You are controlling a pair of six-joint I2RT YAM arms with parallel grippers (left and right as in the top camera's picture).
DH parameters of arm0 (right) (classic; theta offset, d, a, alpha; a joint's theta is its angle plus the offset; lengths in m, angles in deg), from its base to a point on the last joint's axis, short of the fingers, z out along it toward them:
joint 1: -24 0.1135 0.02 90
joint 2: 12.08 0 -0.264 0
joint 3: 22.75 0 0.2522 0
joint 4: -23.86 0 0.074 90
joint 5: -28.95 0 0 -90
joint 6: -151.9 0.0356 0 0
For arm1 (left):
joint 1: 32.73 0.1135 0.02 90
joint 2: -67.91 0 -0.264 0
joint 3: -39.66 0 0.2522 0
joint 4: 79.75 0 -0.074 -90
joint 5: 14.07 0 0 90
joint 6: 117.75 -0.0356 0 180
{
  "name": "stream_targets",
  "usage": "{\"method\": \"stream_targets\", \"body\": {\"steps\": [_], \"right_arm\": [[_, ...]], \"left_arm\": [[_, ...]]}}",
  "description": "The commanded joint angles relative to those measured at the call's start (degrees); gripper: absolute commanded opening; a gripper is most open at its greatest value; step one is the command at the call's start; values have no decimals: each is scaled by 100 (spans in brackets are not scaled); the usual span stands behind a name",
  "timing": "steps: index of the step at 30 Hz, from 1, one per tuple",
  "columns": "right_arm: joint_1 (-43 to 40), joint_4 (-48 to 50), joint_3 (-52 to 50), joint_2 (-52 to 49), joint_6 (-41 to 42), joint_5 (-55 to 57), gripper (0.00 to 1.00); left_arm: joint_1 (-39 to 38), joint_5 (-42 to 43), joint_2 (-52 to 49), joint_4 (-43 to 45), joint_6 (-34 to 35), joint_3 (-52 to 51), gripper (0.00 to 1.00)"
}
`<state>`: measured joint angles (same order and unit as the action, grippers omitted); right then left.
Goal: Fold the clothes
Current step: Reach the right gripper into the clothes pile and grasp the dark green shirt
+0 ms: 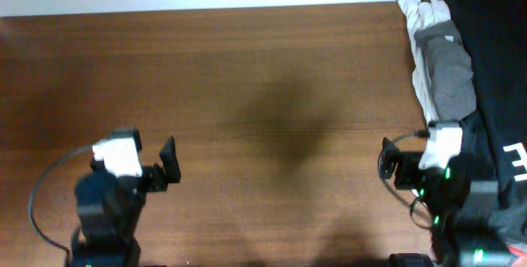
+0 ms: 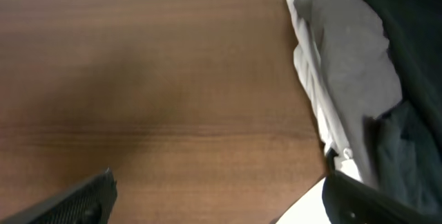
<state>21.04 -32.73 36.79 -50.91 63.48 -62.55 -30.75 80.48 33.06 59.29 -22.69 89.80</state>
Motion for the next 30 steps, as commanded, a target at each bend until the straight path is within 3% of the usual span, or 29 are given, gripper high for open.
{"method": "stream_targets", "body": {"steps": [1,5,7,16,22,26,30], "right_arm": [[-7,-614,1143,-1169,85,107,99],[-55,-1102,2017,-2210,-61,553,99],[-280,-1095,2251,-2684,291,1257,99],[-2146,-750,2330,-4614,664,1451,100],[-2435,-221,2330,-5615,645,1484,85],[-2481,-61,2328,-6030,643,1462,84],[-2487,129,2328,-6365,643,1467,64]], "left_arm": [[-17,0,-1338,-1023,42,1390,99],[-17,46,-2273,-2028,48,2428,99],[-17,48,-2544,-2262,48,2677,99],[-17,61,-2809,-2238,50,2743,99],[-17,59,-2809,-2234,48,2743,98],[-17,59,-2809,-2234,48,2743,98],[-17,59,-2809,-2236,48,2743,98]]}}
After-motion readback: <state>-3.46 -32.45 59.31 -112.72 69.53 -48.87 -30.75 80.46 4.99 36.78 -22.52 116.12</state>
